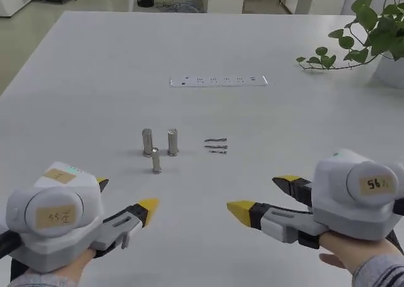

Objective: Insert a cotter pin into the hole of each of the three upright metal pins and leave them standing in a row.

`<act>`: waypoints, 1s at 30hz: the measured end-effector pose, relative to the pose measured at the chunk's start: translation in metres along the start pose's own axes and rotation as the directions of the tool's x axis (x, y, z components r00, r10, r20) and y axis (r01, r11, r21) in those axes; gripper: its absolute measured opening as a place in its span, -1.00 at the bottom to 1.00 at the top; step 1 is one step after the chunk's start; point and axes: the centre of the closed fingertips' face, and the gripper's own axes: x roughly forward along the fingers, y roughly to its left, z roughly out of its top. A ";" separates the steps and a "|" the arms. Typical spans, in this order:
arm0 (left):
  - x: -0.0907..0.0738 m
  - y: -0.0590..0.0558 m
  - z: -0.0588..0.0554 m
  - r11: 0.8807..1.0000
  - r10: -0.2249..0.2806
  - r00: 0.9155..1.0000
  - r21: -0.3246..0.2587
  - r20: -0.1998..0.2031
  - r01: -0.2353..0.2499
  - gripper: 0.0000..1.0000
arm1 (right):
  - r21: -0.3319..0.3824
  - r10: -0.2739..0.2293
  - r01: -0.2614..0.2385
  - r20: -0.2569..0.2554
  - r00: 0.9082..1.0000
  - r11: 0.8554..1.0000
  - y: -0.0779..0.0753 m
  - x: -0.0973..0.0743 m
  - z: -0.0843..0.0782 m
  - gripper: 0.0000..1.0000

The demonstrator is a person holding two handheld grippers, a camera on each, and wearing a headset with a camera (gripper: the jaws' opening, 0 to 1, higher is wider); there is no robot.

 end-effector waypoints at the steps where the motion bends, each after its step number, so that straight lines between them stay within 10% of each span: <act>1: 0.002 -0.001 0.000 1.000 -0.003 1.000 0.005 -0.003 0.003 -0.01 | 0.000 0.003 -0.003 -0.001 1.000 1.000 -0.001 0.000 0.000 0.14; 30: 0.110 0.022 0.006 0.994 -0.072 0.997 0.083 -0.012 0.073 -0.41 | 0.007 -0.002 0.002 0.004 1.000 1.000 -0.022 0.015 0.006 -0.02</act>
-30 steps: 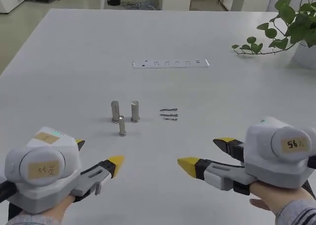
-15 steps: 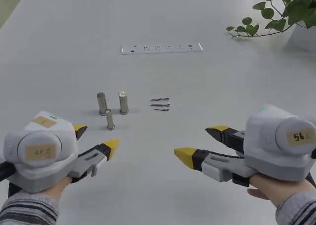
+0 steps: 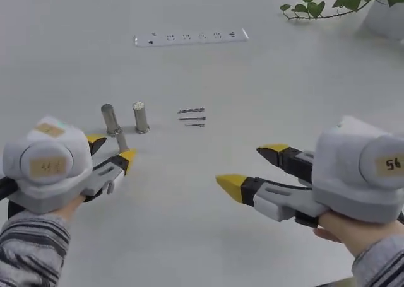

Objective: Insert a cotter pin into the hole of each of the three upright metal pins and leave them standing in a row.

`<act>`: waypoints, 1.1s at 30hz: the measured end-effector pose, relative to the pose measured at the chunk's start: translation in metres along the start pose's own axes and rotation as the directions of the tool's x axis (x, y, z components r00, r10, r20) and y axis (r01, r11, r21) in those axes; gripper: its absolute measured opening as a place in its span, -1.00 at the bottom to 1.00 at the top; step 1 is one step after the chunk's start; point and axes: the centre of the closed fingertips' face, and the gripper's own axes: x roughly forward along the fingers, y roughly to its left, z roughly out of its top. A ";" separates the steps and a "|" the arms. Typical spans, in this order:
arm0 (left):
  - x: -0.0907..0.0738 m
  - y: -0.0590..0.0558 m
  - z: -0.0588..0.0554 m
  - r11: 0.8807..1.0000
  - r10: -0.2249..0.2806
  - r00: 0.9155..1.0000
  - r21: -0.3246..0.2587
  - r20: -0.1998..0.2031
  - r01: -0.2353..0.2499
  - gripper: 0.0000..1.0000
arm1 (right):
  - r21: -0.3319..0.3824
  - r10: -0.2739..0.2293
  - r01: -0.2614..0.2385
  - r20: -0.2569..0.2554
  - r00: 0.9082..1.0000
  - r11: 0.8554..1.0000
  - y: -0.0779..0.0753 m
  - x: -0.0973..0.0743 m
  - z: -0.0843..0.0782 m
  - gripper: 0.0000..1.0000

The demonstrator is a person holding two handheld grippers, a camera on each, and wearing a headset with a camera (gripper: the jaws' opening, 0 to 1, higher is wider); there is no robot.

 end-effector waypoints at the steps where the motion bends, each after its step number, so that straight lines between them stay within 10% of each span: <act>1: 0.002 0.000 0.000 1.000 -0.002 1.000 -0.003 0.001 0.002 -0.42 | 0.000 -0.003 0.003 -0.001 1.000 1.000 -0.001 0.000 0.000 -0.02; 33: 0.022 0.002 -0.009 0.999 -0.031 0.999 -0.029 0.013 0.031 -0.89 | 0.019 -0.015 0.015 -0.005 1.000 1.000 0.001 0.014 0.004 -0.02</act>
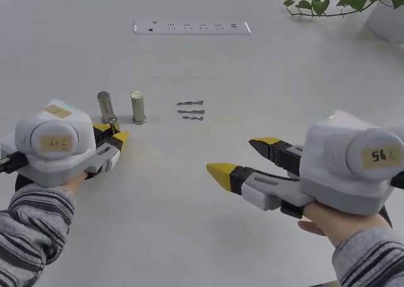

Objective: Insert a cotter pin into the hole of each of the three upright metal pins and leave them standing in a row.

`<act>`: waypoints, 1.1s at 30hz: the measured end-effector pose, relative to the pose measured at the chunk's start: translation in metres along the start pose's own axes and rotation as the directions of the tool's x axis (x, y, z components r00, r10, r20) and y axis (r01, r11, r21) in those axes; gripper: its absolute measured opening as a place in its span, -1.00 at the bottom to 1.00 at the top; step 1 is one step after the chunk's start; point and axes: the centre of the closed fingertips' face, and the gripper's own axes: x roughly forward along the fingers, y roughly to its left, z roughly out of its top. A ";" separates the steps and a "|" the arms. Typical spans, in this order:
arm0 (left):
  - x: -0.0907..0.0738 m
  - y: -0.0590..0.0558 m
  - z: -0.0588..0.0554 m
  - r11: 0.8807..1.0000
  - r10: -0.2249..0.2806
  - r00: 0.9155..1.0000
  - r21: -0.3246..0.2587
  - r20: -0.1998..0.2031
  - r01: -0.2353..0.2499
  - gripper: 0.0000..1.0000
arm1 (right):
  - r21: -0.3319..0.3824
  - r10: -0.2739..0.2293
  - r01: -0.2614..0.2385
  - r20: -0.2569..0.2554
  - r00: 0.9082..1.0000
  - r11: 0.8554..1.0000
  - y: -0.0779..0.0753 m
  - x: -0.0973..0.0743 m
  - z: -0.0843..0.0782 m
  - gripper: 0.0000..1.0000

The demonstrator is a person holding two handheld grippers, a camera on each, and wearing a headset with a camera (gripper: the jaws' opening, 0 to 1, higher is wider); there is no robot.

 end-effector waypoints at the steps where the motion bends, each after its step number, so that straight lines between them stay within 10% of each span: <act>1: 0.000 0.000 0.000 1.000 0.000 1.000 0.004 0.001 0.000 -0.89 | -0.003 0.002 -0.002 -0.003 1.000 1.000 0.000 0.000 -0.001 -0.02; 16: -0.004 -0.030 -0.002 0.996 -0.093 0.996 -0.017 -0.004 0.093 -0.87 | -0.032 0.036 -0.036 0.002 0.999 0.999 0.001 0.002 0.001 -0.01; 22: -0.009 -0.055 -0.021 0.991 -0.118 0.991 0.053 -0.059 0.121 -0.23 | -0.097 0.063 -0.064 -0.019 0.998 0.993 0.010 0.008 -0.014 0.00; 33: -0.042 -0.055 -0.024 0.998 -0.043 0.997 0.032 -0.070 0.045 -0.04 | 0.014 0.121 -0.120 -0.019 0.993 0.993 0.034 0.013 -0.033 -0.01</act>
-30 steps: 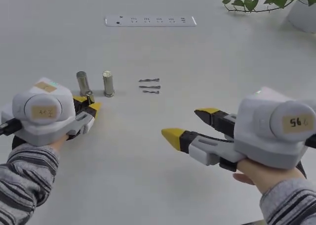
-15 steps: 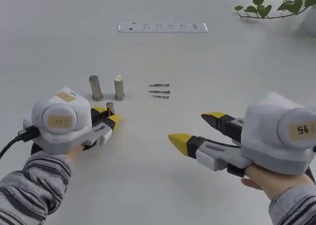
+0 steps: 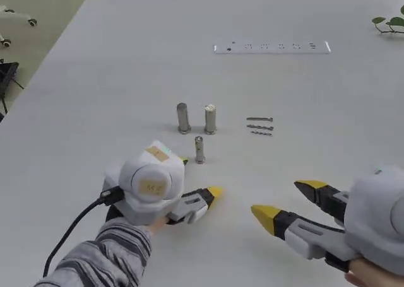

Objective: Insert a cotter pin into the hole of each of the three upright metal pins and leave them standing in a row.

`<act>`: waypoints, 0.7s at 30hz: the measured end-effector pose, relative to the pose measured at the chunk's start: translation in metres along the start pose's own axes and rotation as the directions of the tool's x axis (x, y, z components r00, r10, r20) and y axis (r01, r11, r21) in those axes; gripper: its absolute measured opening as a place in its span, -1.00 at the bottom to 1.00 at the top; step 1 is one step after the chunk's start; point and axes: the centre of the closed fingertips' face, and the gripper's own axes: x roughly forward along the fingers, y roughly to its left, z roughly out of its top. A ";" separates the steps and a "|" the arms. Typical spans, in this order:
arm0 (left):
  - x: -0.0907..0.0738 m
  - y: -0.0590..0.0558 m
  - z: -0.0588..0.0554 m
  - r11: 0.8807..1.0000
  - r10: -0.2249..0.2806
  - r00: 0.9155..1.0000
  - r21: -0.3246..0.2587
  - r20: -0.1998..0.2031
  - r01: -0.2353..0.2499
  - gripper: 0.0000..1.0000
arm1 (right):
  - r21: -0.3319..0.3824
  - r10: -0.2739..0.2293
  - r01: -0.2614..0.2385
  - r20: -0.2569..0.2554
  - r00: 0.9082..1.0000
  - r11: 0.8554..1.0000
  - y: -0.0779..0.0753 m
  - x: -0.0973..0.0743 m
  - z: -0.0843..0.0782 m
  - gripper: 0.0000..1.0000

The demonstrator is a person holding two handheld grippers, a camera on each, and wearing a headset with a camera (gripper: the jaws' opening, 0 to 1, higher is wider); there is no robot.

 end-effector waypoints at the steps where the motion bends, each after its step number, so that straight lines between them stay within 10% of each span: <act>1: -0.001 0.003 -0.001 1.000 0.010 1.000 -0.008 -0.002 -0.010 -0.04 | -0.003 0.007 -0.007 0.004 1.000 1.000 0.002 0.001 0.001 0.00; 14: 0.005 0.008 0.012 1.000 -0.014 0.999 -0.008 0.042 0.014 -0.02 | 0.043 -0.053 0.051 0.038 0.998 0.998 -0.008 -0.005 0.012 0.03; 21: 0.010 0.012 0.020 0.998 -0.056 0.995 -0.013 0.078 0.057 -0.08 | -0.046 -0.019 0.018 -0.022 1.000 0.999 0.001 -0.008 0.023 0.12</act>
